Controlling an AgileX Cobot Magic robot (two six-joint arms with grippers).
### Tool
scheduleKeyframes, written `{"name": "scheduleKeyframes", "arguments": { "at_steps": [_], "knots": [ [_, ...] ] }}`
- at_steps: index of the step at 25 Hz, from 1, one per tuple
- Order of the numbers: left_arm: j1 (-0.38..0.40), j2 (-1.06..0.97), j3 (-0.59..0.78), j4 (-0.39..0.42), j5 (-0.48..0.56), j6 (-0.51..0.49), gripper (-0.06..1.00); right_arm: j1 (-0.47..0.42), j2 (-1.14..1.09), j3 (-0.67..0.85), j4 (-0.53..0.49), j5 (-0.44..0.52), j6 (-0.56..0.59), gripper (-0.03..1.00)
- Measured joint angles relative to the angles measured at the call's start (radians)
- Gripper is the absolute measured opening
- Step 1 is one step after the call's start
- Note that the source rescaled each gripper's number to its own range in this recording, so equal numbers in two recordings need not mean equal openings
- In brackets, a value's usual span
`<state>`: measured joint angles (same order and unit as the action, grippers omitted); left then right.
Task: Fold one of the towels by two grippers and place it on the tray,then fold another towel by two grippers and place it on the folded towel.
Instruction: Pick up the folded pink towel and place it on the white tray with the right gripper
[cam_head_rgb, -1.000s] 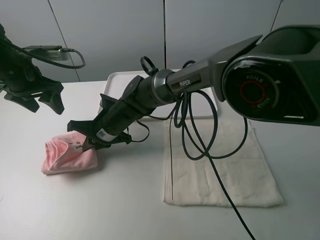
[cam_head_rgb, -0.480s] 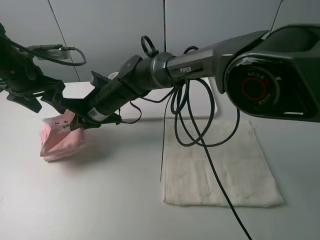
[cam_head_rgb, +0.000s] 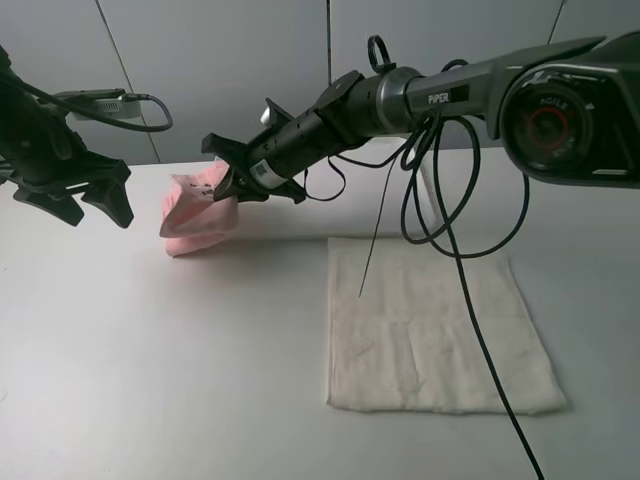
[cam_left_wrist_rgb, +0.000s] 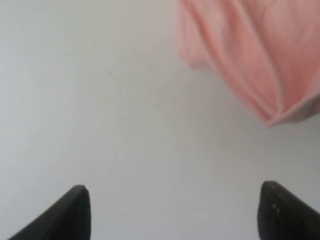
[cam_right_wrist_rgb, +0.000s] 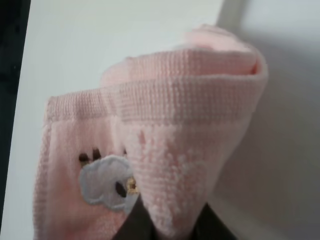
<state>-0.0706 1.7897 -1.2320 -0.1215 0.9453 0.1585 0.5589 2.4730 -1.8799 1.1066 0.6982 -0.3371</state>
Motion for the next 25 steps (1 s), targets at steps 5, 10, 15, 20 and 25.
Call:
{"name": "scheduleKeyframes", "arguments": {
  "at_steps": [5,10,15,20,25],
  "knots": [
    [0.0,0.0,0.0,0.0,0.004,0.0,0.87,-0.094,0.0,-0.001,-0.028,0.009,0.0,0.08],
    [0.0,0.0,0.0,-0.002,0.004,0.004,0.87,-0.195,0.0,-0.001,-0.076,0.006,0.014,0.08],
    [0.0,0.0,0.0,-0.01,0.006,0.024,0.87,-0.245,0.0,-0.001,-0.157,-0.006,0.061,0.08],
    [0.0,0.0,0.0,-0.012,0.009,0.026,0.87,-0.246,0.0,-0.001,-0.216,-0.018,0.098,0.08],
    [0.0,0.0,0.0,-0.012,0.011,0.028,0.87,-0.246,0.0,-0.001,-0.231,-0.043,0.06,0.58]
  ]
}}
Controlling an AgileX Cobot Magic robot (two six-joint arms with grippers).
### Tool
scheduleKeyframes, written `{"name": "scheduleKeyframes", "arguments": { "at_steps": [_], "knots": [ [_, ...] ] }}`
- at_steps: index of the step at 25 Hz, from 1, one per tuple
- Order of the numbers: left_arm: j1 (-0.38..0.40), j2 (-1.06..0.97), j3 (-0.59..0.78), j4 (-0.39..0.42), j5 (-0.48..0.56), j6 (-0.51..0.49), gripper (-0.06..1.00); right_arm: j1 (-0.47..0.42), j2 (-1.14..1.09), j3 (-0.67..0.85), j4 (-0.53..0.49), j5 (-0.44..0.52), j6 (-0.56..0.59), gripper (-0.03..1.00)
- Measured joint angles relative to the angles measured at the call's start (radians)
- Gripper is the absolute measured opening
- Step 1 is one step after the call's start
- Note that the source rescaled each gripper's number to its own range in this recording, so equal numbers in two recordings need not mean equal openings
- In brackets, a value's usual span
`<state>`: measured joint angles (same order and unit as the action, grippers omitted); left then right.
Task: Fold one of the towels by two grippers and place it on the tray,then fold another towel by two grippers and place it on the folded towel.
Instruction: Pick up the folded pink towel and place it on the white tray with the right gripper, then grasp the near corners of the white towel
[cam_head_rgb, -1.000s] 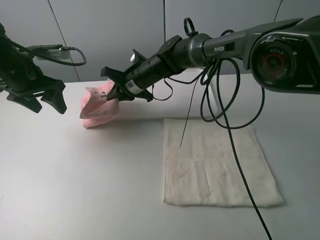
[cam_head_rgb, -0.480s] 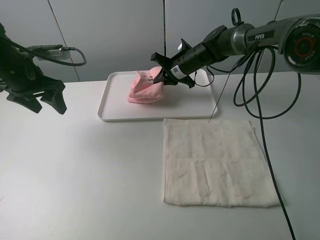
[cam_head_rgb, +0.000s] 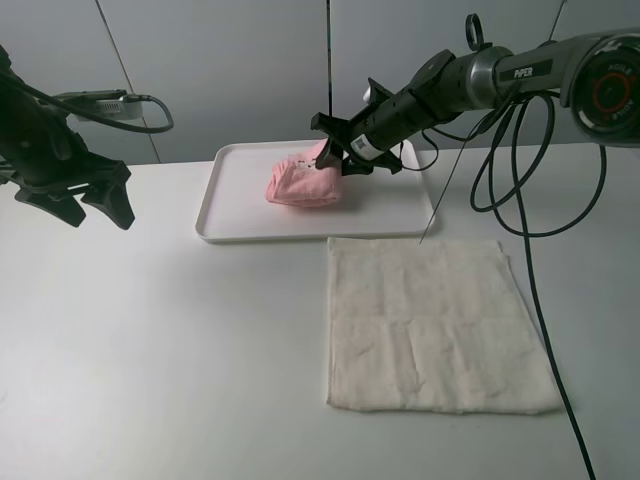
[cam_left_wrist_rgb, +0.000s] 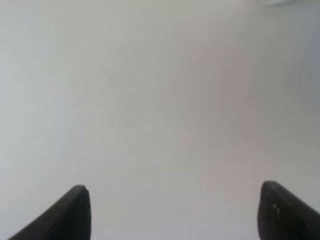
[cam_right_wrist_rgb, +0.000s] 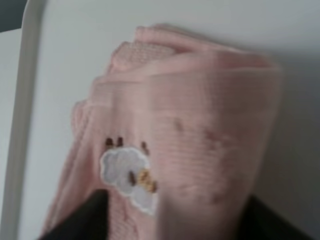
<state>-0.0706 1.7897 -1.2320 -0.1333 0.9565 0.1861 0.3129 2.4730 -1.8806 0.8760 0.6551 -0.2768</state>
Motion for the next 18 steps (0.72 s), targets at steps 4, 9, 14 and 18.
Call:
{"name": "scheduleKeyframes", "arguments": {
  "at_steps": [4,9,14,18],
  "knots": [
    [0.0,0.0,0.0,0.0,0.0,0.0,0.87,0.0,0.0,0.0,-0.001,0.004,-0.007,0.98],
    [0.0,0.0,0.0,0.0,0.002,0.0,0.87,-0.01,-0.046,0.0,-0.107,0.055,-0.003,1.0],
    [0.0,0.0,0.0,0.006,0.012,0.0,0.87,-0.014,-0.165,0.0,-0.348,0.106,0.023,1.0],
    [0.0,0.0,0.0,0.015,0.016,0.004,0.87,-0.014,-0.265,-0.004,-0.52,0.148,0.066,1.0]
  ]
}}
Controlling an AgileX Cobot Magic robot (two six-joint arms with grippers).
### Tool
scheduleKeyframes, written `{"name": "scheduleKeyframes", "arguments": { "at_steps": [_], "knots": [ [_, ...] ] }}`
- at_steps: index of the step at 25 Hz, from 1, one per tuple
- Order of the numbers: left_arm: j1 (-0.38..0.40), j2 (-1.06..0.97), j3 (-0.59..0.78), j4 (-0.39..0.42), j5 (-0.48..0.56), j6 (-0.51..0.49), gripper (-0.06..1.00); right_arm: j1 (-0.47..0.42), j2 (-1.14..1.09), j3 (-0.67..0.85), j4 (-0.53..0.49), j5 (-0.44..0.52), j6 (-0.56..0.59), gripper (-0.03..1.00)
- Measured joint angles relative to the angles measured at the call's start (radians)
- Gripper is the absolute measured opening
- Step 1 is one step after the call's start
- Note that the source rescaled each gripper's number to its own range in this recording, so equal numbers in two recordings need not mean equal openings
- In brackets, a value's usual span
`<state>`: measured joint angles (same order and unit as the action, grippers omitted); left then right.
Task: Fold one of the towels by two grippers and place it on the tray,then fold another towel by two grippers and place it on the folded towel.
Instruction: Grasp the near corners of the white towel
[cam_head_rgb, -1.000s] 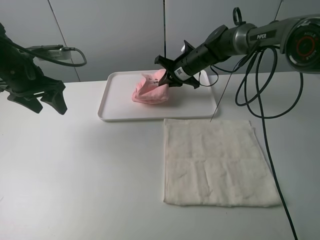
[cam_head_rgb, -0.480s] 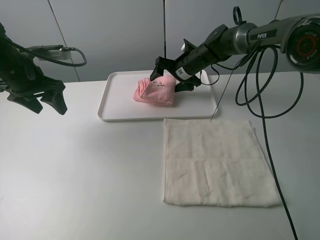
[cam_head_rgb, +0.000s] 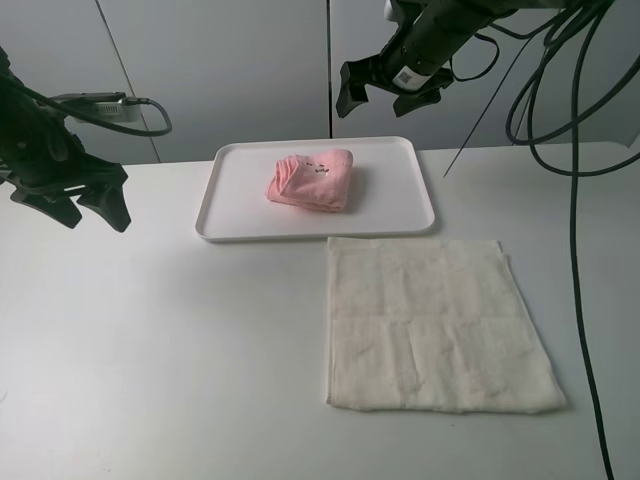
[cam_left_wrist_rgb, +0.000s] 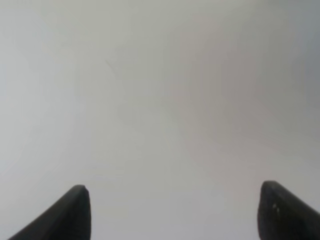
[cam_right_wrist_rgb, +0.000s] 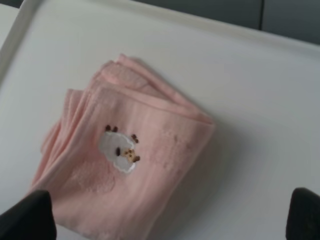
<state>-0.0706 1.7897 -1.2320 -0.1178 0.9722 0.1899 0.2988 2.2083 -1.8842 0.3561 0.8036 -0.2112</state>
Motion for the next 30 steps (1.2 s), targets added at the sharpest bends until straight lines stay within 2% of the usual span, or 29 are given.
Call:
{"name": "scheduleKeyframes", "arguments": {
  "at_steps": [4,9,17,21,26,30],
  "knots": [
    [0.0,0.0,0.0,-0.033,0.0,0.04,0.87,0.0,-0.044,0.016,-0.118,0.052,0.028,1.0],
    [0.0,0.0,0.0,-0.081,0.0,0.072,0.87,0.0,-0.083,0.172,-0.149,0.056,0.051,1.0],
    [-0.009,0.0,0.0,-0.106,0.005,0.102,0.87,0.0,-0.373,0.624,-0.162,-0.16,0.066,1.0],
    [-0.085,0.0,0.0,-0.12,0.0,0.124,0.87,0.0,-0.563,0.843,-0.162,-0.185,0.07,1.0],
    [-0.24,0.0,0.0,-0.125,-0.039,0.131,0.87,0.0,-0.814,1.058,-0.171,-0.187,0.07,1.0],
    [-0.363,0.0,0.0,-0.116,-0.058,0.164,0.87,0.0,-0.968,1.172,-0.186,-0.139,0.044,1.0]
  ]
}}
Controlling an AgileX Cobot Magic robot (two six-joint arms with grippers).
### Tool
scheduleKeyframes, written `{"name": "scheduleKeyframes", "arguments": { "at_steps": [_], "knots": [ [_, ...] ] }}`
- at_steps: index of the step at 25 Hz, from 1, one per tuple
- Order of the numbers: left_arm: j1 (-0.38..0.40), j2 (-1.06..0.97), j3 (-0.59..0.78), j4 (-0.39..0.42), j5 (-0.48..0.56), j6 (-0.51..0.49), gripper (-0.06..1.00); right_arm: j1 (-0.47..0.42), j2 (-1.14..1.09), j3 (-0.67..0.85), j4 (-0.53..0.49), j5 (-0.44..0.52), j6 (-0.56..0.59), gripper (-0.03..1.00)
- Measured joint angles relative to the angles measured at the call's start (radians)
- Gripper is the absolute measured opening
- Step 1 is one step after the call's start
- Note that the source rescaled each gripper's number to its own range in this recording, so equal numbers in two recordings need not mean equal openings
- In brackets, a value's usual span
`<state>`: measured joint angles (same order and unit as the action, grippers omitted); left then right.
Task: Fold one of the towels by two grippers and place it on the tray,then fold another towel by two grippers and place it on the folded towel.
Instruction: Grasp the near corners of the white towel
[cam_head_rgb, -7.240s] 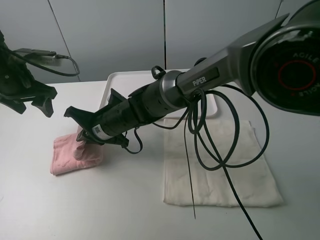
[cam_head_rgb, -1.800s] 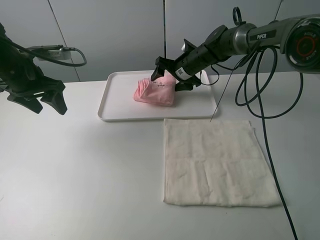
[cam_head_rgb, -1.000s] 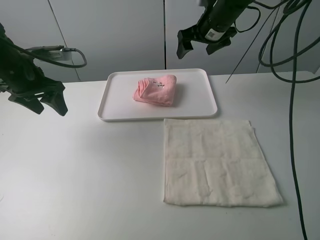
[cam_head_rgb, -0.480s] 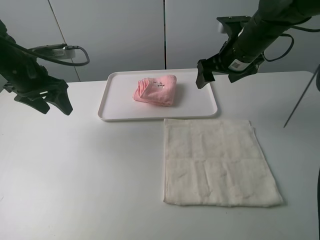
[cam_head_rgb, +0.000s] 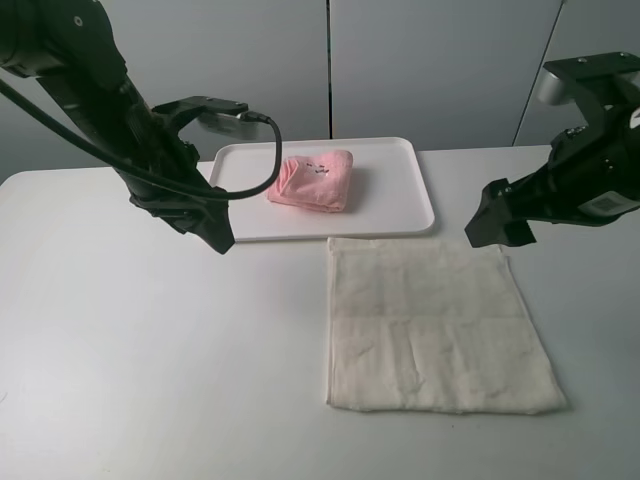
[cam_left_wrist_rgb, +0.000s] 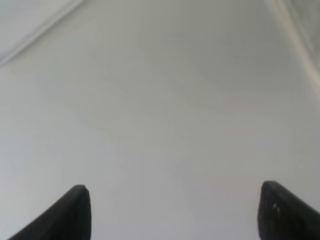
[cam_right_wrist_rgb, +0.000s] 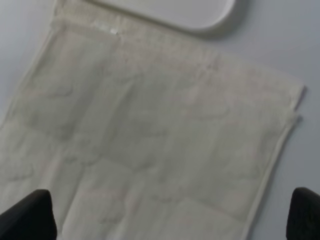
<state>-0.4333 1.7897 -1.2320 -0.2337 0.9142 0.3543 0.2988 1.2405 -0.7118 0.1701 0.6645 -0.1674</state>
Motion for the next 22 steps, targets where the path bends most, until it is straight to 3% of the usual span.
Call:
{"name": "scheduleKeyframes", "arguments": {
  "at_steps": [3,11,16,22],
  "knots": [
    [-0.082,0.0,0.0,0.038,-0.018,0.015,0.87,0.0,-0.067,0.057,-0.011,0.076,-0.079,1.0],
    [-0.283,0.0,0.0,0.102,-0.053,0.11,0.87,0.0,-0.095,0.092,-0.082,0.213,-0.493,1.0],
    [-0.362,0.0,0.0,0.116,-0.085,0.144,0.88,0.0,-0.095,0.092,-0.082,0.23,-0.6,1.0],
    [-0.443,0.015,0.0,0.16,-0.107,0.19,0.99,0.0,-0.095,0.092,-0.082,0.231,-0.722,1.0]
  ]
}}
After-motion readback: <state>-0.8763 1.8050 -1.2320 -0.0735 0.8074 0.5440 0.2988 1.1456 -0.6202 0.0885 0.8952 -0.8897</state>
